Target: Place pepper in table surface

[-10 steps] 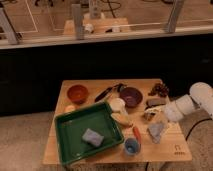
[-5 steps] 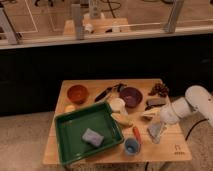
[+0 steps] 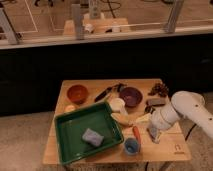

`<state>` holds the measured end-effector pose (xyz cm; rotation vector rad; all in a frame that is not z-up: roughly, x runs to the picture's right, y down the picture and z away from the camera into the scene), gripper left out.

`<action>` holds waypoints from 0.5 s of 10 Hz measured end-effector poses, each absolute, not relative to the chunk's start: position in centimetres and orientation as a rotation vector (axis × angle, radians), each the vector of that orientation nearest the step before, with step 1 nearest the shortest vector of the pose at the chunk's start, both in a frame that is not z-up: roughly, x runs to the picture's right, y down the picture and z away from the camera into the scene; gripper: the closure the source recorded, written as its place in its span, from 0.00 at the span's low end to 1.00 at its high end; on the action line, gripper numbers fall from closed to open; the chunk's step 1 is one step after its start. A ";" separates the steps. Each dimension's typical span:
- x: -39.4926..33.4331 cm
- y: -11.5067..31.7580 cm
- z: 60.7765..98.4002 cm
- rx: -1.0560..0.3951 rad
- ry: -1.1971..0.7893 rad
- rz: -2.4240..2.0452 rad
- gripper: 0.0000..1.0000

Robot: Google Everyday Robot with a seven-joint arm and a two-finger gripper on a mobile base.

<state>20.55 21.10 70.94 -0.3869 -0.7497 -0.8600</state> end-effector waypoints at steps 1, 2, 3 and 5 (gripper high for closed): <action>20.2 21.5 71.0 -0.391 -0.745 -0.896 0.20; 20.0 21.9 71.4 -0.392 -0.738 -0.917 0.20; 19.9 22.5 72.6 -0.397 -0.727 -0.927 0.20; 19.3 23.5 76.2 -0.400 -0.694 -0.955 0.20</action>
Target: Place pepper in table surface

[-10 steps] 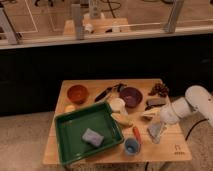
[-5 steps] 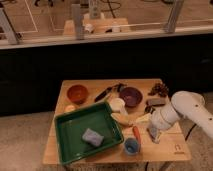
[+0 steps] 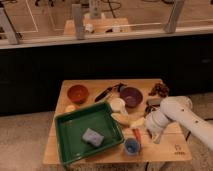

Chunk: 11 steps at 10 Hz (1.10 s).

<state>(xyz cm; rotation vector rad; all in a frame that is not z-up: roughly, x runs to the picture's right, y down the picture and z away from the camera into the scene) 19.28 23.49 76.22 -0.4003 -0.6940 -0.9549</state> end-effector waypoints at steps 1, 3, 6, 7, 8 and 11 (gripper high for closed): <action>19.2 24.1 78.0 -0.400 -0.656 -0.964 0.20; 18.8 24.5 80.1 -0.394 -0.610 -0.971 0.20; 18.8 24.6 80.1 -0.382 -0.587 -0.972 0.20; 18.6 24.5 80.1 -0.369 -0.555 -0.983 0.20; 18.5 24.5 80.2 -0.364 -0.521 -0.996 0.20; 18.2 24.5 80.4 -0.364 -0.483 -1.028 0.20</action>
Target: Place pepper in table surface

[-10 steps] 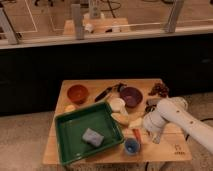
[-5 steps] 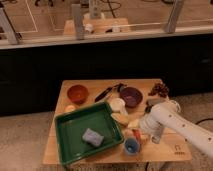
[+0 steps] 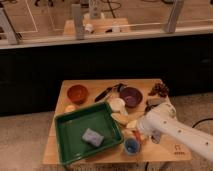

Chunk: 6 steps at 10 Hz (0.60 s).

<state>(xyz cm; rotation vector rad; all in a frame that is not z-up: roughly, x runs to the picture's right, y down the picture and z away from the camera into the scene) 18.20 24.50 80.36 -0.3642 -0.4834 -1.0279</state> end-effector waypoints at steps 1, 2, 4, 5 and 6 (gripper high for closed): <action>18.3 24.5 80.3 -0.365 -0.482 -1.027 0.20; 18.3 24.5 80.3 -0.365 -0.482 -1.027 0.20; 18.3 24.5 80.3 -0.365 -0.482 -1.027 0.20; 18.3 24.5 80.3 -0.365 -0.482 -1.027 0.20; 18.4 24.6 80.4 -0.369 -0.477 -1.031 0.20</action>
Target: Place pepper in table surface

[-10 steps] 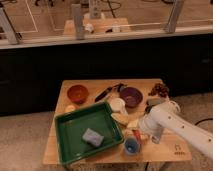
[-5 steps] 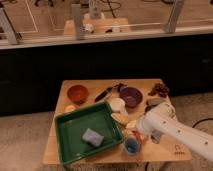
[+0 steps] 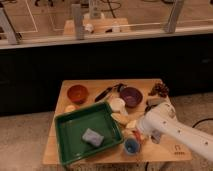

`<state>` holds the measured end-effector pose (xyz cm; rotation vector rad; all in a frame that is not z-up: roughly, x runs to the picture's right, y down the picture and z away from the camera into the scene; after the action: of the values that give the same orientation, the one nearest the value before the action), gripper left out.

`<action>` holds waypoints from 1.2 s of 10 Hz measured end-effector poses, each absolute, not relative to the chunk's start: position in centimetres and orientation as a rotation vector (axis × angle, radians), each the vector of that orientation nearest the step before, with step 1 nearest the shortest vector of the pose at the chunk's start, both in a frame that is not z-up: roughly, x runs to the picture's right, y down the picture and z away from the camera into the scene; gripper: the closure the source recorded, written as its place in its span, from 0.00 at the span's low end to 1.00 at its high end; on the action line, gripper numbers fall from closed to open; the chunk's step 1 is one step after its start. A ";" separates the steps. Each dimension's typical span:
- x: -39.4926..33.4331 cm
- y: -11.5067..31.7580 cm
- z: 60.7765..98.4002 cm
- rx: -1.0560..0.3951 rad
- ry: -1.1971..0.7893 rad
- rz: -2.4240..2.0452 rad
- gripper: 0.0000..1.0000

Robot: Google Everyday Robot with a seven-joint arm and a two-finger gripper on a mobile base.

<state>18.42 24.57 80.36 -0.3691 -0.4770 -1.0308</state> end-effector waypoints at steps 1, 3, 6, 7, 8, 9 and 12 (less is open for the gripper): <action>18.6 24.7 80.6 -0.385 -0.464 -1.043 0.20; 18.4 24.8 80.8 -0.407 -0.449 -1.071 0.20; 17.9 25.2 80.9 -0.438 -0.417 -1.133 0.25; 17.6 25.3 81.0 -0.441 -0.415 -1.147 0.33; 17.7 25.6 81.0 -0.455 -0.404 -1.171 0.45; 17.7 25.7 81.0 -0.462 -0.399 -1.182 0.55; 18.0 25.6 80.5 -0.457 -0.392 -1.178 0.82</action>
<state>17.97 25.61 80.53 -0.4573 -0.3924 -1.1778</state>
